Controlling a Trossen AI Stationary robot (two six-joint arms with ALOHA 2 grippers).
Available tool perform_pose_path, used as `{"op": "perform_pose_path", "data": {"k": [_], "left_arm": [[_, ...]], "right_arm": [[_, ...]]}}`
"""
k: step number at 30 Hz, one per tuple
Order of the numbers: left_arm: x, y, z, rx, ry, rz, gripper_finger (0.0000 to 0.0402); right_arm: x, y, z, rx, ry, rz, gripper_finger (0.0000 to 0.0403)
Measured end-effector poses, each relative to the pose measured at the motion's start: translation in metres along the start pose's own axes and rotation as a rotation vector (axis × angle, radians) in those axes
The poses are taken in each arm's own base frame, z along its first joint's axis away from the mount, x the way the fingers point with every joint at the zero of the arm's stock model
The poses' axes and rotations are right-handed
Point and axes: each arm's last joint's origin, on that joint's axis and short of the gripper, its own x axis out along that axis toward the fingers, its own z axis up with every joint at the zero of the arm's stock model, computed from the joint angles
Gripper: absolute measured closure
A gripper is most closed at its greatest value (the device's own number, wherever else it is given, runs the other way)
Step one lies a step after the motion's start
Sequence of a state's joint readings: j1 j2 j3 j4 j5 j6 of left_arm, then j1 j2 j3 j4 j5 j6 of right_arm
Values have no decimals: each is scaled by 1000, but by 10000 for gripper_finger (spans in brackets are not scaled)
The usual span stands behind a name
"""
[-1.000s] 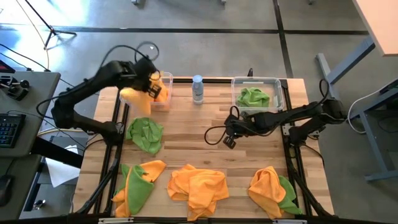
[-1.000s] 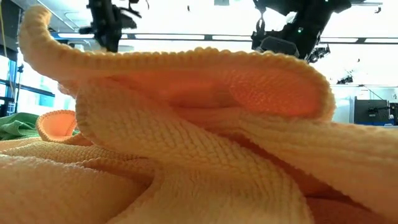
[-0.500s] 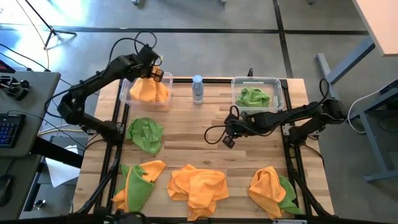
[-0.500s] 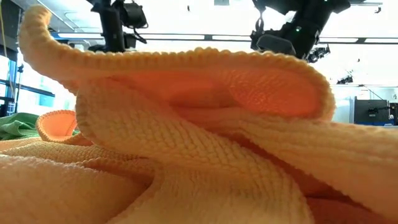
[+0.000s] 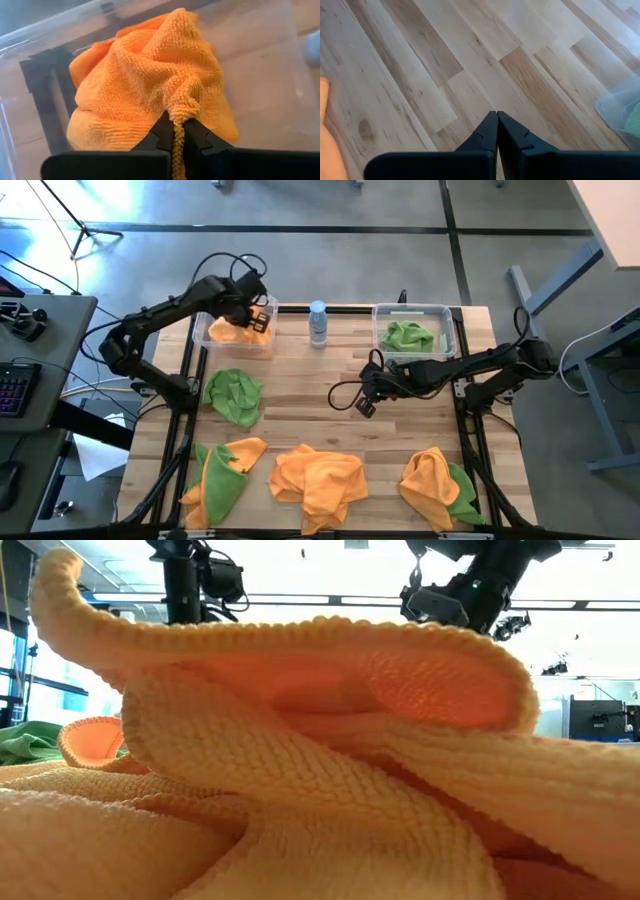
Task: Sort microfiber towel by color & place in baskets
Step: Put the orange towel into the left transparent bin
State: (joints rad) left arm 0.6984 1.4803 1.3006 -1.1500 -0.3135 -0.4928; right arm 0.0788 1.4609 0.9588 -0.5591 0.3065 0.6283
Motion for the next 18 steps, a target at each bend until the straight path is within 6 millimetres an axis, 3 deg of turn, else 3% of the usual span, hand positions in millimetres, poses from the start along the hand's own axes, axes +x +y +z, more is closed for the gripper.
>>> {"op": "perform_pose_path", "data": {"k": [6, 11, 18], "left_arm": [[45, 1, -5, -33, 93, 21, 402], [91, 6, -10, -141, 123, -119, 402], [129, 18, -15, -251, 160, -126, 400]], "right_arm": [[0, 0, 0, 0, 0, -1, 403], [0, 0, 0, 1, 0, 1, 403], [0, 1, 0, 4, 11, 18, 403]]}}
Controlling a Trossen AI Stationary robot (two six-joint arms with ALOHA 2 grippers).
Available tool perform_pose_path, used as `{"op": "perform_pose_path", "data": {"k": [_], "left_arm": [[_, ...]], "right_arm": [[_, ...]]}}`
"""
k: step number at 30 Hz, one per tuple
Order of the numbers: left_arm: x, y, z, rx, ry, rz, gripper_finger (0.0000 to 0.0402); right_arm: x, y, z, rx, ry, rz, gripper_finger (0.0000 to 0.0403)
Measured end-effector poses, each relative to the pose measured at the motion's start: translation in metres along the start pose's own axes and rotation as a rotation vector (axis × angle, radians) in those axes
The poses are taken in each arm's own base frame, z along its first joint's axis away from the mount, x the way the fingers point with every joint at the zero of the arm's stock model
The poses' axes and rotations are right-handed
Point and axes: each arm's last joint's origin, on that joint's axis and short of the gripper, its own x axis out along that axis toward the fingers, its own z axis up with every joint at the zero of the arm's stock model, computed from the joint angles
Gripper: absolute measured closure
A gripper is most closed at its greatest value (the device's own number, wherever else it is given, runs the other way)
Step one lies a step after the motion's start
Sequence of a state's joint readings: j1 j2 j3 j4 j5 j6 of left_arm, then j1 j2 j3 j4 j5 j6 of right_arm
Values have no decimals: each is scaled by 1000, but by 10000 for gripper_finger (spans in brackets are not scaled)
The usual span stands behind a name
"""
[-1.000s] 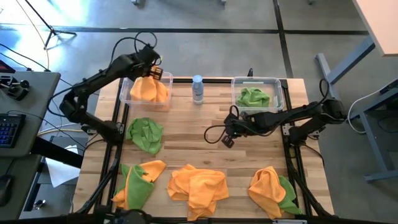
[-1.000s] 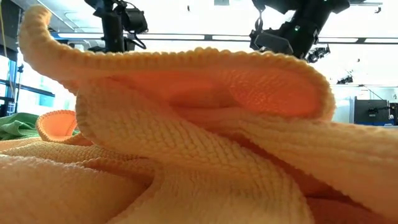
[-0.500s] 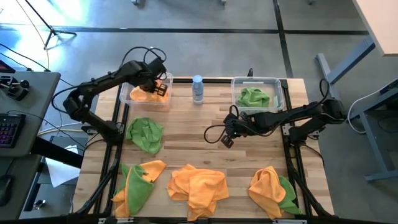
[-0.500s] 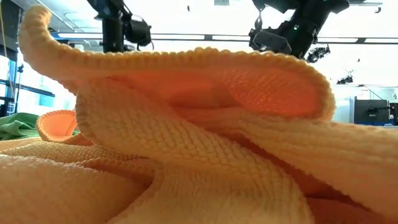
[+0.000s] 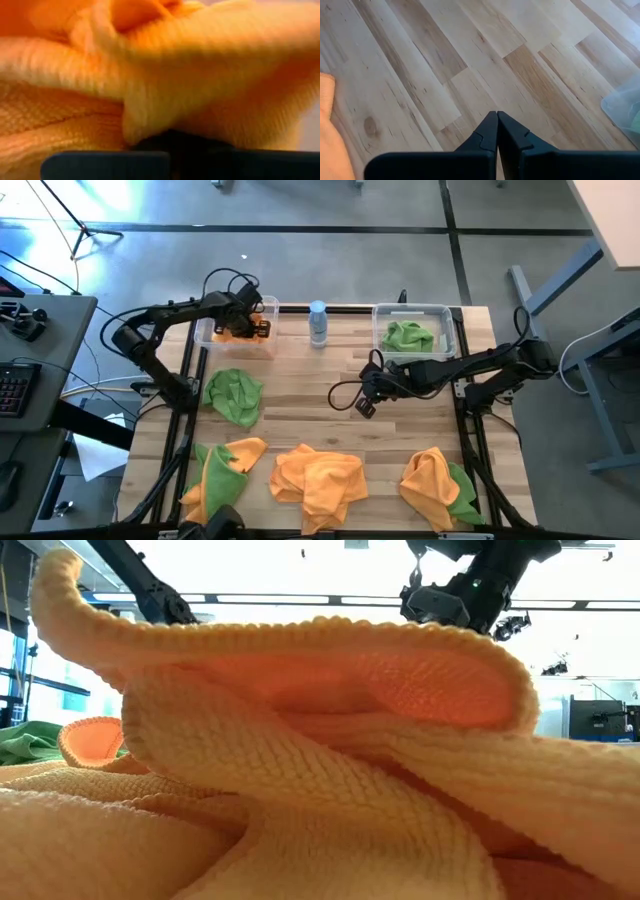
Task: Sort microfiber towel by color & place in baskets
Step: Put the orange towel into the left transparent bin
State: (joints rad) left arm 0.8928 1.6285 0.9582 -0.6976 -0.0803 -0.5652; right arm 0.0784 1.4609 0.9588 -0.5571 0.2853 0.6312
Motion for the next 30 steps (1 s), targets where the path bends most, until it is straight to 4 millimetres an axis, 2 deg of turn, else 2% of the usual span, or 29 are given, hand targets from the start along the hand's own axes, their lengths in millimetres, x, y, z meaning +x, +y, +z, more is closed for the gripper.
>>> {"op": "perform_pose_path", "data": {"k": [7, 14, 21, 30], "left_arm": [[16, 0, 3, -3, 17, 20, 378], [7, 2, 3, 0, -17, 13, 330], [-30, 8, -3, -17, -84, -22, 307], [-98, 14, -34, -62, -251, -113, 307]], "right_arm": [[0, 0, 0, -1, 0, 1, 403], [0, 0, 0, 0, 0, 1, 403], [0, 0, 0, -2, 2, 5, 403], [0, 0, 0, -11, 5, 9, 403]]}}
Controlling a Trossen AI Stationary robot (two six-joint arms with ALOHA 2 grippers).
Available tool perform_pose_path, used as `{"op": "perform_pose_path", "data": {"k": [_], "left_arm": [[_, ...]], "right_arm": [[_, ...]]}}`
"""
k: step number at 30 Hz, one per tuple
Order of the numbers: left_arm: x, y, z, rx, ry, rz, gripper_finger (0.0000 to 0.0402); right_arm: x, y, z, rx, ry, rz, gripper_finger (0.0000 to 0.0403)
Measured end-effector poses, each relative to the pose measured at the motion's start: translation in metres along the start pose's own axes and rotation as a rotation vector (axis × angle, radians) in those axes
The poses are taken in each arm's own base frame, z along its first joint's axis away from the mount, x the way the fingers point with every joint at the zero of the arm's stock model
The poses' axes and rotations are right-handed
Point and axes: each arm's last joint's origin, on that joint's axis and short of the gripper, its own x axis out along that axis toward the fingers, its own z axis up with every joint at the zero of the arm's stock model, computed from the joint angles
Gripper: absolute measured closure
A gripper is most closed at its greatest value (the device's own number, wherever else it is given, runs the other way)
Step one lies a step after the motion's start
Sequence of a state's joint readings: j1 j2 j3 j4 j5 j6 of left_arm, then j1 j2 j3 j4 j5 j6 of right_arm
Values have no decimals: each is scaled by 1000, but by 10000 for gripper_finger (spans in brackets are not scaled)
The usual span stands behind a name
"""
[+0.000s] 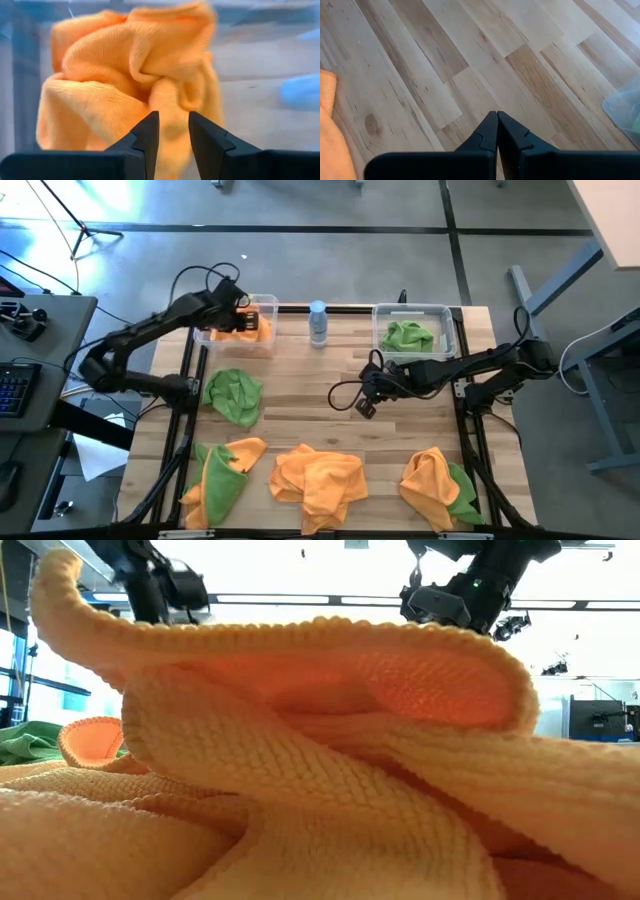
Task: Sort microfiber towel by color & place in baskets
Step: Put the orange towel into the left transparent bin
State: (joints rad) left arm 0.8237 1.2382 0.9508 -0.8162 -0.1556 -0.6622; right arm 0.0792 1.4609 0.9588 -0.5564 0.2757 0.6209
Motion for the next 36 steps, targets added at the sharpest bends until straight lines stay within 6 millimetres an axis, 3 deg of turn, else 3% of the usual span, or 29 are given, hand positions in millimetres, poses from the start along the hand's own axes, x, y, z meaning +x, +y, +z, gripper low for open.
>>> {"op": "perform_pose_path", "data": {"k": [6, 11, 20, 29, 36], "left_arm": [[-43, -6, -19, -10, -107, -119, 307], [-62, -20, -43, 20, -118, -204, 316], [-79, -52, -97, 74, -96, -288, 349], [-88, -69, -140, 146, -50, -342, 397], [-87, -79, -167, 158, -4, -341, 401]], "right_arm": [[0, 1, -1, -19, 17, 24, 403], [0, 1, -1, -42, 26, 37, 403], [0, 1, -1, -60, 34, 51, 403], [0, 2, -1, -87, 44, 67, 403], [0, 2, -2, -107, 66, 94, 402]]}}
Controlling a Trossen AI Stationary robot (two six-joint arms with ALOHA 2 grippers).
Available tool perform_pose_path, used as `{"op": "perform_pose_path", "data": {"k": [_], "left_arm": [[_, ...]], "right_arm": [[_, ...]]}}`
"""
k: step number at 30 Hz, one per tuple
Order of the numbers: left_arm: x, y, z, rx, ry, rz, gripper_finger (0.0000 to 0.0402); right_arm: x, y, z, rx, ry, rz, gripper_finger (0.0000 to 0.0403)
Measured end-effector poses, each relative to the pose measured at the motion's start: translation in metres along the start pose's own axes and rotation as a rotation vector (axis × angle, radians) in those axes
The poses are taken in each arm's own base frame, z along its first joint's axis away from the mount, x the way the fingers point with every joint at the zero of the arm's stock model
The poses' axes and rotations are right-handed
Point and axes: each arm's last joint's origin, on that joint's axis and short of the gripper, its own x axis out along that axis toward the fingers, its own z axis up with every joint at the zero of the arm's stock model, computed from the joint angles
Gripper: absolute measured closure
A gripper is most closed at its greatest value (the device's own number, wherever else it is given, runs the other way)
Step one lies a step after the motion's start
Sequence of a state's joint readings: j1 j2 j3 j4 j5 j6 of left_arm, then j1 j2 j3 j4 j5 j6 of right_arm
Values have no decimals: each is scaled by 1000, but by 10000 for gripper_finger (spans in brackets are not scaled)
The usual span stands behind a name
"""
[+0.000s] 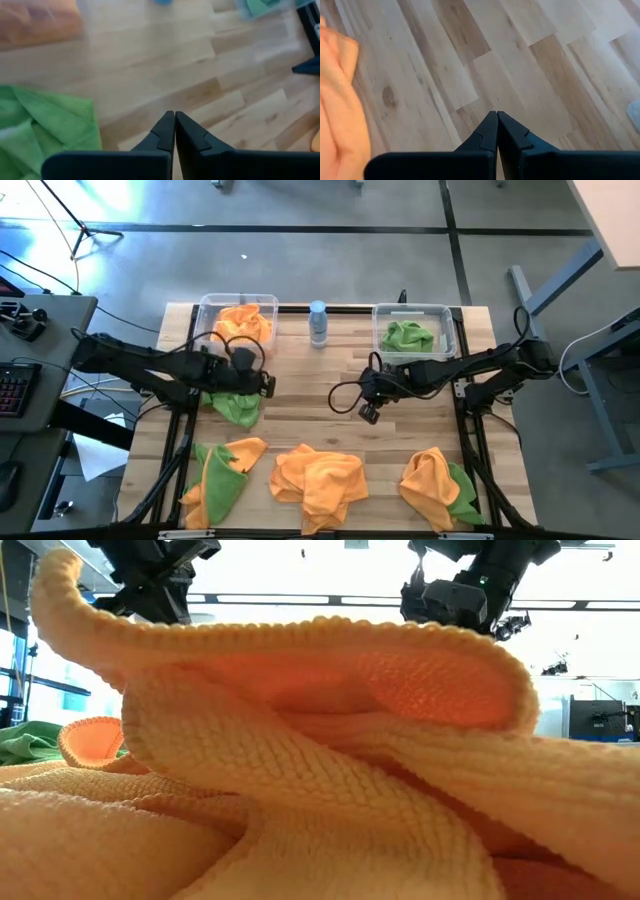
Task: Sort microfiber towel by color & place in baskets
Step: Put the orange towel into the left transparent bin
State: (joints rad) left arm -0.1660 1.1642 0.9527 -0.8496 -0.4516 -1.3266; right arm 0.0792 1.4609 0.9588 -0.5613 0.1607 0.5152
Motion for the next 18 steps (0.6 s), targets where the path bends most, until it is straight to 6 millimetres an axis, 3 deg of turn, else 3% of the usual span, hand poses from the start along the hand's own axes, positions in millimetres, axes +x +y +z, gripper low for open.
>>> {"op": "perform_pose_path", "data": {"k": [7, 18], "left_arm": [[-3, -23, -20, 39, 56, 18, 401], [-5, -61, -33, 140, 141, 170, 401]], "right_arm": [[0, 0, 0, 0, 8, 12, 402], [-2, 10, -6, -33, 24, 47, 402]]}}
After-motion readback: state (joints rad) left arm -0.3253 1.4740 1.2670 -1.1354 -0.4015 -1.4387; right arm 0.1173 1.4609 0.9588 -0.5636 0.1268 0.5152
